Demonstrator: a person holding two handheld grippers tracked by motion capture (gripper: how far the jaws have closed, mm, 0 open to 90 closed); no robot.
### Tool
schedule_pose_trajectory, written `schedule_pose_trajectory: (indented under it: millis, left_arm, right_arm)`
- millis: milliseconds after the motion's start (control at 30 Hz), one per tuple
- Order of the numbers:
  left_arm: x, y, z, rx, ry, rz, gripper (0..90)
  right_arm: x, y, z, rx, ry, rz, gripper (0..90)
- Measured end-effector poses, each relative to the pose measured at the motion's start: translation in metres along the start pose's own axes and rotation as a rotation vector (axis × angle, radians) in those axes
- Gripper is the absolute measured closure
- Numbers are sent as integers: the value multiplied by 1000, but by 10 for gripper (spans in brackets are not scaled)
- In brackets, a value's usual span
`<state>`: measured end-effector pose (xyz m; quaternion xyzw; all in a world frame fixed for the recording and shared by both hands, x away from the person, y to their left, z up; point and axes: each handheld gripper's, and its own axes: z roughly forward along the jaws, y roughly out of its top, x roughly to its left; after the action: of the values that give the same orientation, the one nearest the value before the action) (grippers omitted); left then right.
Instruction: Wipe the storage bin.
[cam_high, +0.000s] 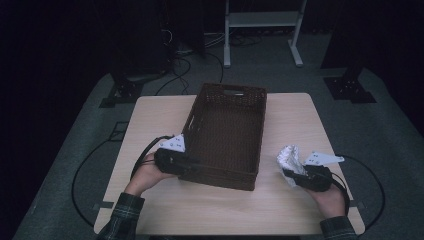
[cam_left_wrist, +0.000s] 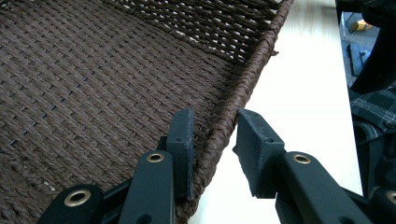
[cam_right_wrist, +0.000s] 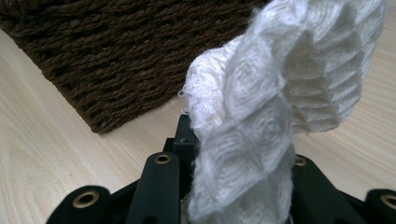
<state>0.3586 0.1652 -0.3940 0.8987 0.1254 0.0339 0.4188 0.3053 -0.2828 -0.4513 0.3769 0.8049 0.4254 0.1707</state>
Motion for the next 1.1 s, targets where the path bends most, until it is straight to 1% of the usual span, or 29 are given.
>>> schedule_pose_trajectory:
  millis: [133,233,333,500,633,800,933,1033,1100]
  left_arm:
    - [-2,2,1,6,5,5,660]
    - [-5,4,2,2,7,17,671]
    - [-7,8,4,2,-11,30,706]
    - [-12,13,8,16,-16,53,724]
    - [-14,17,12,14,-33,72,739]
    - [-16,23,19,3,-64,75,768]
    - [-18,27,25,-6,-59,80,788]
    - [-16,27,27,-16,-54,71,798]
    - [-14,27,27,-18,-39,66,798]
  right_arm:
    - [1,0,0,0,1,-2,695]
    - [0,0,0,-1,1,-1,695]
    - [0,0,0,-1,1,0,695]
    - [0,1,0,-2,2,0,695]
    - [0,1,0,-1,2,1,695]
    - [0,1,0,-1,1,1,695]
    - [0,1,-1,-4,1,2,695]
    - [-1,0,-1,-5,0,0,695]
    - [-1,0,-1,-6,0,-1,695]
